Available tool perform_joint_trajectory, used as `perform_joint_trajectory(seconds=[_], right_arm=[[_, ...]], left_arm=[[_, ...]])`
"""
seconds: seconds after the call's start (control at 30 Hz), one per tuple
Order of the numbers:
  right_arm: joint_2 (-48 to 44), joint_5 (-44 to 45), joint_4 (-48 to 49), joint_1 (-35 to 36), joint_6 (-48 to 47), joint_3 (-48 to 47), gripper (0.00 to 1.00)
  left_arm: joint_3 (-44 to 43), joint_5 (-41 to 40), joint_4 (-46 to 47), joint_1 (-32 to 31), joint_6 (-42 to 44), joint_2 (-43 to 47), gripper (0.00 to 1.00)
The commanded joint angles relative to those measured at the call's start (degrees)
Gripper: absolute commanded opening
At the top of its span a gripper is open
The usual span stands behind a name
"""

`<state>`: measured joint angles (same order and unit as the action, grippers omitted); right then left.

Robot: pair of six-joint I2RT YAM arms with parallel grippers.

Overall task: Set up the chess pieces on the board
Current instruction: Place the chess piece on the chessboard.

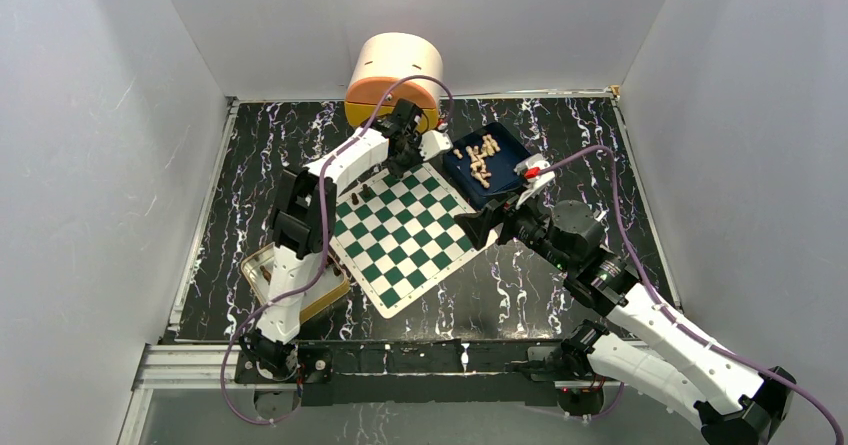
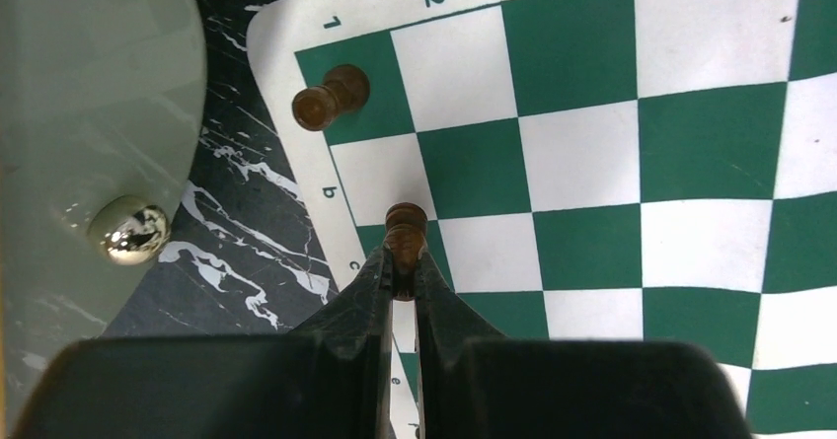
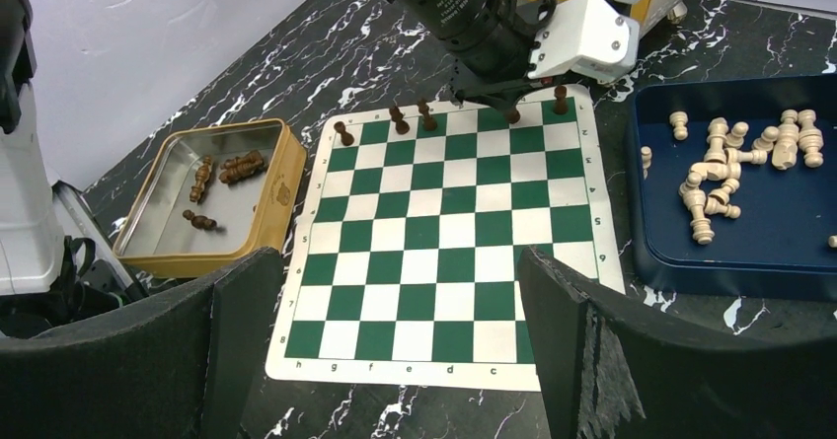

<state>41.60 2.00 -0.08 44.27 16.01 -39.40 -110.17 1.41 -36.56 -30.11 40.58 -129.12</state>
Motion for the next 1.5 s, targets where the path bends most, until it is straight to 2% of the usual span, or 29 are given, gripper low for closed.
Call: perform_joint_trajectory(seconds=[0.0, 0.57, 1.23, 1.47], right_arm=[[-1.55, 1.16, 2.03, 0.01, -1.35, -2.35, 0.99], [-1.82, 1.69, 2.0, 0.04, -1.99, -2.62, 0.99], [-1.75, 2.1, 2.54, 0.04, -2.23, -2.0, 0.99], [-2.14, 2.22, 2.54, -0.02, -2.28, -1.91, 0.99]], left_arm=[[-2.76, -0.62, -1.52, 0.05, 1.03, 0.11, 0.01], [-3.72, -2.46, -1.5, 0.05, 1.76, -1.34, 0.02], [-4.17, 1.22, -1.48, -0.04, 0.99, -2.68, 0.03], [-4.46, 0.74, -1.22, -0.04, 0.98, -3.23, 0.08]])
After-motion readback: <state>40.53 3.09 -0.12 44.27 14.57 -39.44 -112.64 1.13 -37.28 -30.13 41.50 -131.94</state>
